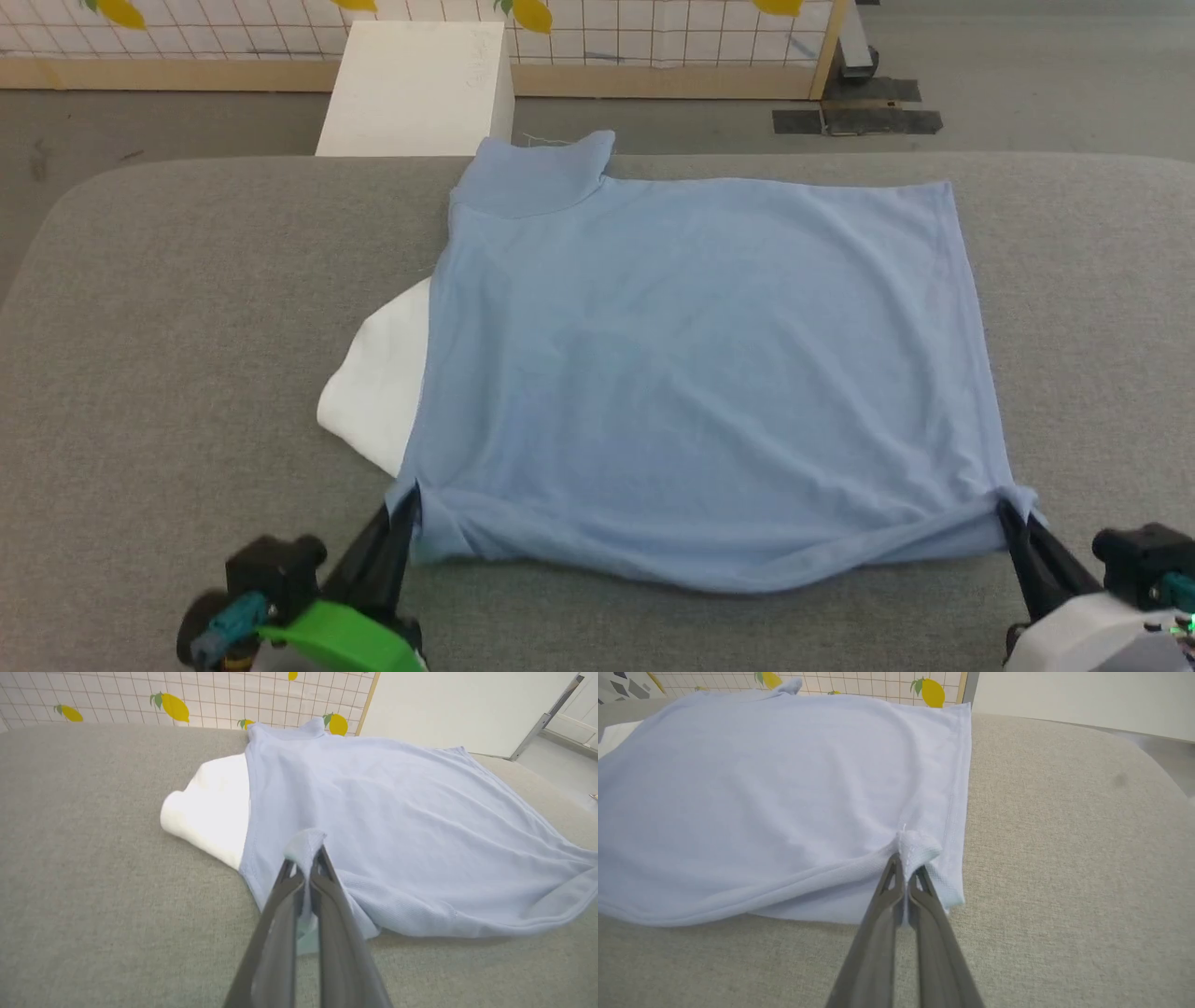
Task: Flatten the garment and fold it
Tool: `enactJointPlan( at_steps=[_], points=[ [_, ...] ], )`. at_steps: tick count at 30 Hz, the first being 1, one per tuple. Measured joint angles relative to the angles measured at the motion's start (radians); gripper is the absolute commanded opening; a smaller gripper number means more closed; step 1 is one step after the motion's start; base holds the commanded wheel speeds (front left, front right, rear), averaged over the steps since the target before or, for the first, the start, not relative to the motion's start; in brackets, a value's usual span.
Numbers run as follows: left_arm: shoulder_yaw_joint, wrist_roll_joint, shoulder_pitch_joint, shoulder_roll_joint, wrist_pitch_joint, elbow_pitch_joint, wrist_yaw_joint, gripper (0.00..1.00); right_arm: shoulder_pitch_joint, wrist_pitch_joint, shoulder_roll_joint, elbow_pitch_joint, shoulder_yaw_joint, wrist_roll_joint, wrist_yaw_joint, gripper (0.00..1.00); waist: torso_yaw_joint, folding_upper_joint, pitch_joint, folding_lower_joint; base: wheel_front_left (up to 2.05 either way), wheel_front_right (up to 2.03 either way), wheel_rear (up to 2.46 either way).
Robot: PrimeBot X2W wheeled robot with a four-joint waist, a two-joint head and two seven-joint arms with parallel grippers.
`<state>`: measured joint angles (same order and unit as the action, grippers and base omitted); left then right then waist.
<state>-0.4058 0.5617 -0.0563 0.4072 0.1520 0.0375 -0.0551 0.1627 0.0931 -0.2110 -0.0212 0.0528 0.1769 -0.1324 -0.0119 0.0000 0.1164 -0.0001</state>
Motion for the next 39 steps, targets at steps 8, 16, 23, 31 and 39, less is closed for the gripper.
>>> enactJointPlan(
  at_steps=[8, 16, 23, 31, 39],
  points=[
    [-0.018, -0.045, 0.25, 0.031, -0.046, -0.067, 0.082, 0.0, -0.139, 0.05, -0.063, 0.015, -0.04, 0.0, 0.0, 0.0, -0.012, 0.0, 0.033, 0.0, 0.0, 0.0, 0.0],
    [-0.016, -0.021, 0.489, 0.073, -0.151, -0.178, 0.15, 0.0, -0.319, 0.152, -0.128, 0.068, -0.091, 0.035, 0.0, 0.0, -0.032, 0.0, 0.117, 0.0, 0.0, 0.0, 0.0],
    [-0.026, 0.045, 0.61, 0.086, -0.245, -0.328, 0.17, 0.0, -0.46, 0.264, -0.152, 0.161, -0.123, 0.077, 0.0, 0.0, -0.049, 0.0, 0.212, 0.0002, 0.0, 0.0, 0.0],
    [-0.038, 0.173, 0.614, 0.082, -0.44, -0.422, 0.175, 0.0, -0.545, 0.456, -0.15, 0.239, -0.14, 0.157, 0.0, 0.0, -0.064, 0.0, 0.279, 0.0002, 0.0, 0.0, 0.0],
    [-0.004, 0.198, 0.575, 0.059, -0.376, -0.412, 0.109, 1.0, -0.539, 0.507, -0.111, 0.243, -0.068, 0.2, 0.0, 1.0, -0.049, 0.0, 0.246, 0.0002, 0.0, 0.0, 0.0]
  ],
)
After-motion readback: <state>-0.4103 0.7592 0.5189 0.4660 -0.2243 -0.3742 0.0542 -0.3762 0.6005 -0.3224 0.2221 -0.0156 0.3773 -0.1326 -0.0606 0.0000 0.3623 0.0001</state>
